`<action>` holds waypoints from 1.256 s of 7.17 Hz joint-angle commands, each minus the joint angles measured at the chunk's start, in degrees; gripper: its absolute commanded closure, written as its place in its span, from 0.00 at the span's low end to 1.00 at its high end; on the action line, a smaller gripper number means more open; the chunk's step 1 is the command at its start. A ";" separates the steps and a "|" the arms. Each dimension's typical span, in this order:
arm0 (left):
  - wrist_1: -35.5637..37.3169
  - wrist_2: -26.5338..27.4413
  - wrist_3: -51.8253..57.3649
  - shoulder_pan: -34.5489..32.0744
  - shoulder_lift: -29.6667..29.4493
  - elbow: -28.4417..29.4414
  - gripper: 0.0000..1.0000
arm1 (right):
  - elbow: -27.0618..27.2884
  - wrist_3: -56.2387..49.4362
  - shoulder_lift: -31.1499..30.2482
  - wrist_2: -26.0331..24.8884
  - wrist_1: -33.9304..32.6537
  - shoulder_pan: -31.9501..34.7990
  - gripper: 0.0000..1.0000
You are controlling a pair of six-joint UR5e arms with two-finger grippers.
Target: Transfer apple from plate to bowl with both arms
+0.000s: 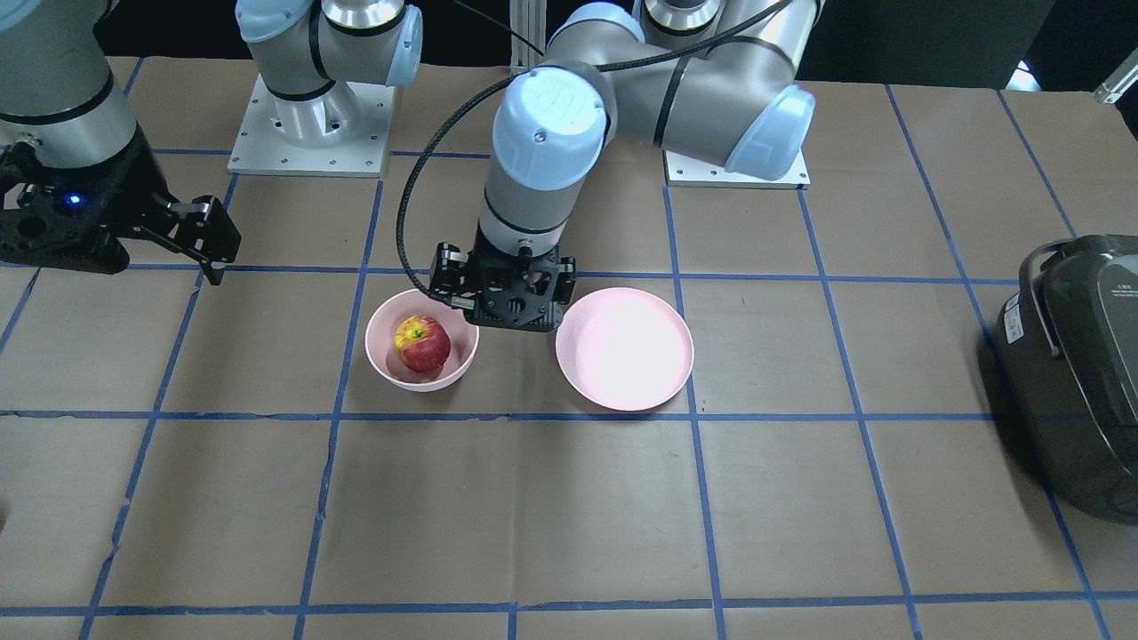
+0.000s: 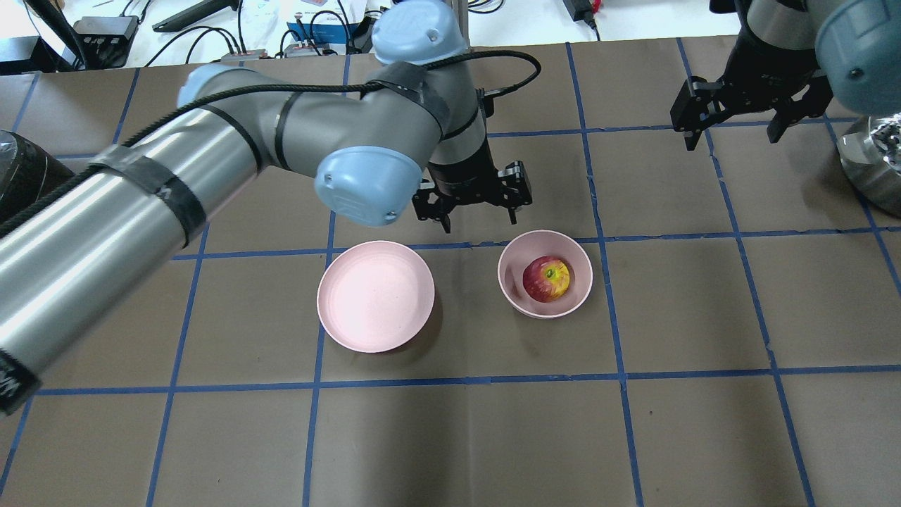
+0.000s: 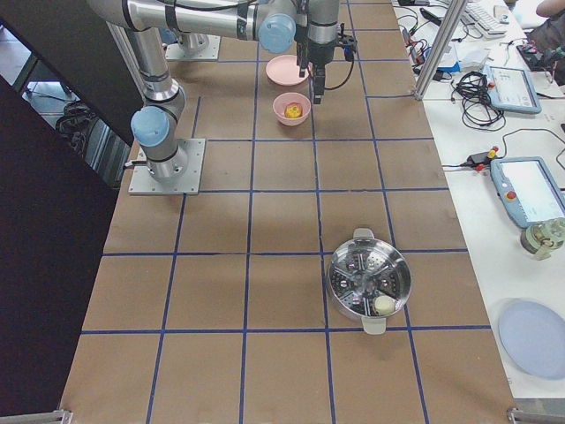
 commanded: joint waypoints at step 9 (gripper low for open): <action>-17.13 10.05 21.67 16.07 13.75 3.01 0.00 | -0.05 5.04 -0.42 6.58 0.42 5.00 0.00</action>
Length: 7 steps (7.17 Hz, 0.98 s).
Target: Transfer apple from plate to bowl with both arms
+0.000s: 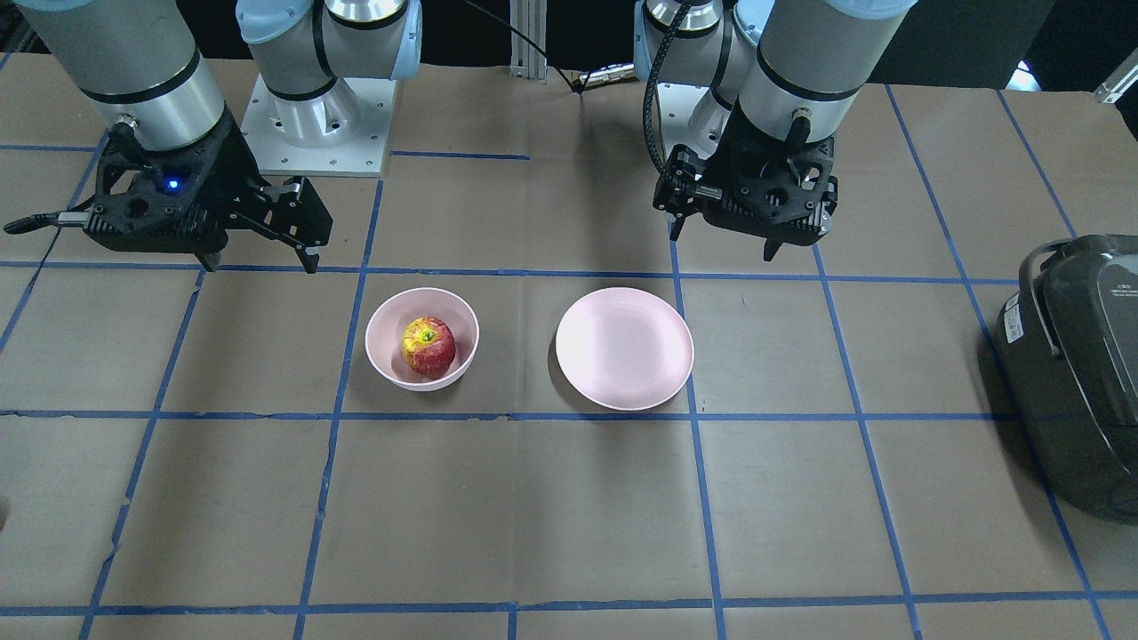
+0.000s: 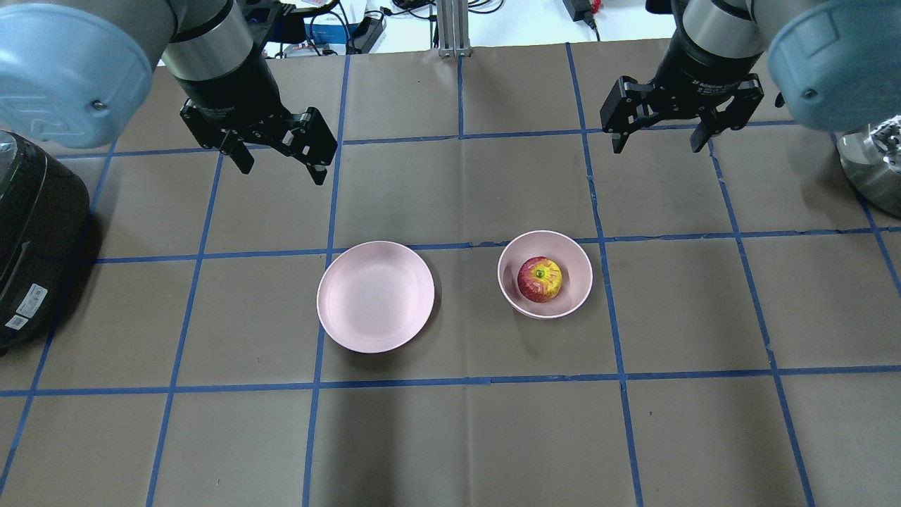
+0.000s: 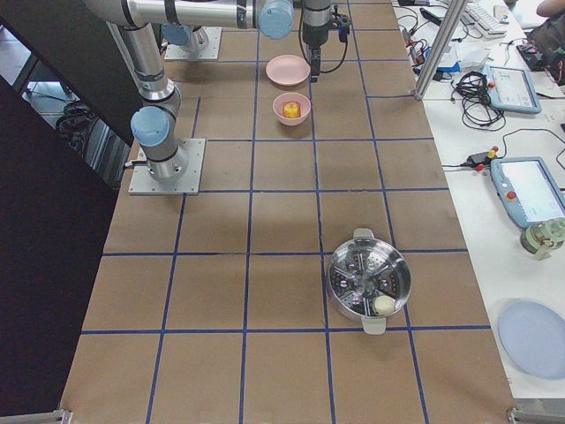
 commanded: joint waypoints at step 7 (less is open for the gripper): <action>0.27 -0.27 -7.18 0.13 0.63 -0.11 0.00 | -0.15 3.71 -0.04 -0.52 0.79 0.05 0.00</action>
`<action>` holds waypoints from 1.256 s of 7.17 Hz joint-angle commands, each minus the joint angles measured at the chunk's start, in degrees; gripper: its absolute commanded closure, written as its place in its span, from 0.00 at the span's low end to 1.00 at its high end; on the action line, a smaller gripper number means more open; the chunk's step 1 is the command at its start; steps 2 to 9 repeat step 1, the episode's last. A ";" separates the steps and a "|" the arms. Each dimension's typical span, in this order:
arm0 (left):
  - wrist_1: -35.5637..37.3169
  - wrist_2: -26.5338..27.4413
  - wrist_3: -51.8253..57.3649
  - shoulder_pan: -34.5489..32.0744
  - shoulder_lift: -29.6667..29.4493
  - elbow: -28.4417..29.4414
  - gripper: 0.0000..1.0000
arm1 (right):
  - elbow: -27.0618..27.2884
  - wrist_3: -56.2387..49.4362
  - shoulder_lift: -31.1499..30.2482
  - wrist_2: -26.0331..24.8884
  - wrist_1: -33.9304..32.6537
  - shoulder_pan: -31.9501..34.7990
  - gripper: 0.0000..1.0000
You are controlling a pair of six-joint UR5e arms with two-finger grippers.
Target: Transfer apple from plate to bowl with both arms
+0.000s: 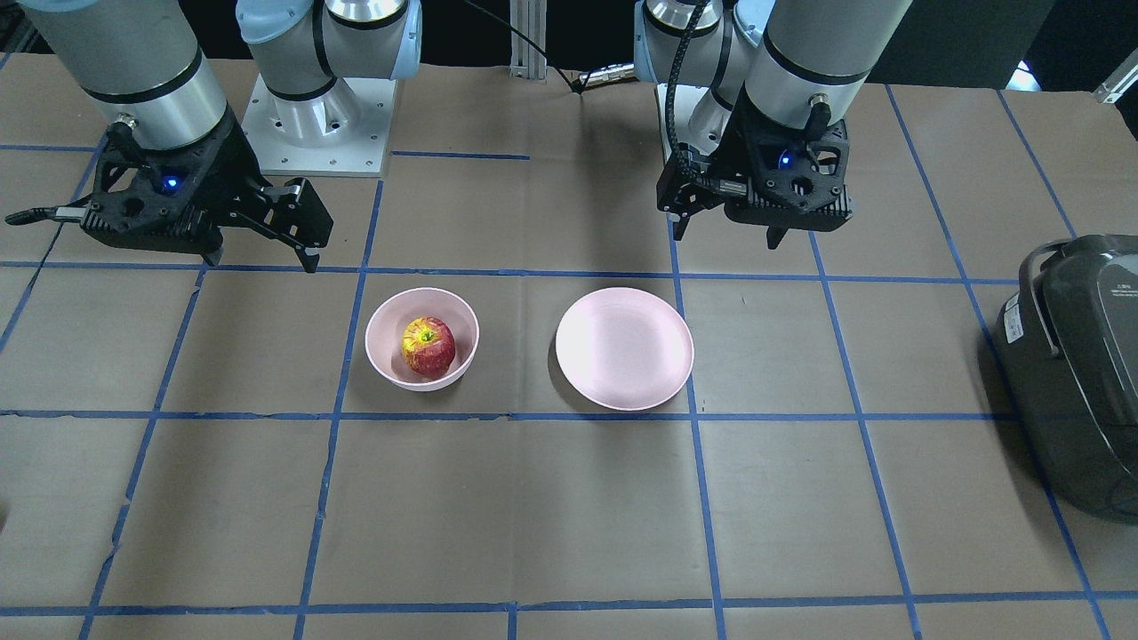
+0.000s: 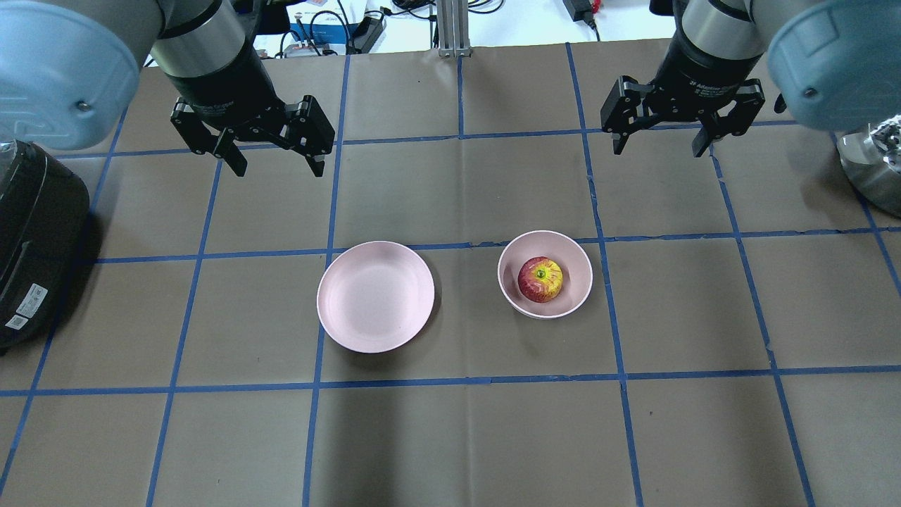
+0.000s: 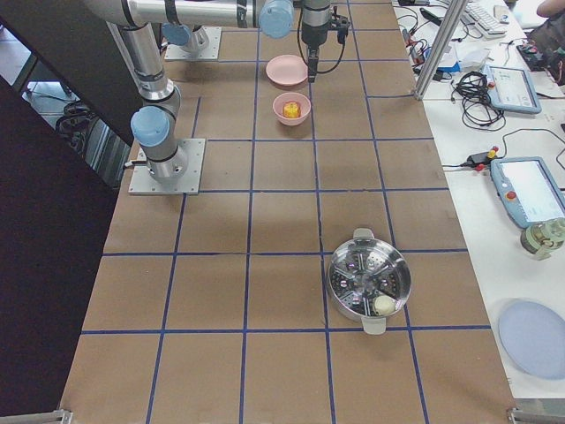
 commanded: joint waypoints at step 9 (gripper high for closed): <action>0.07 0.00 0.00 -0.01 0.00 -0.02 0.00 | 0.05 0.04 0.00 -0.11 0.00 -0.08 0.00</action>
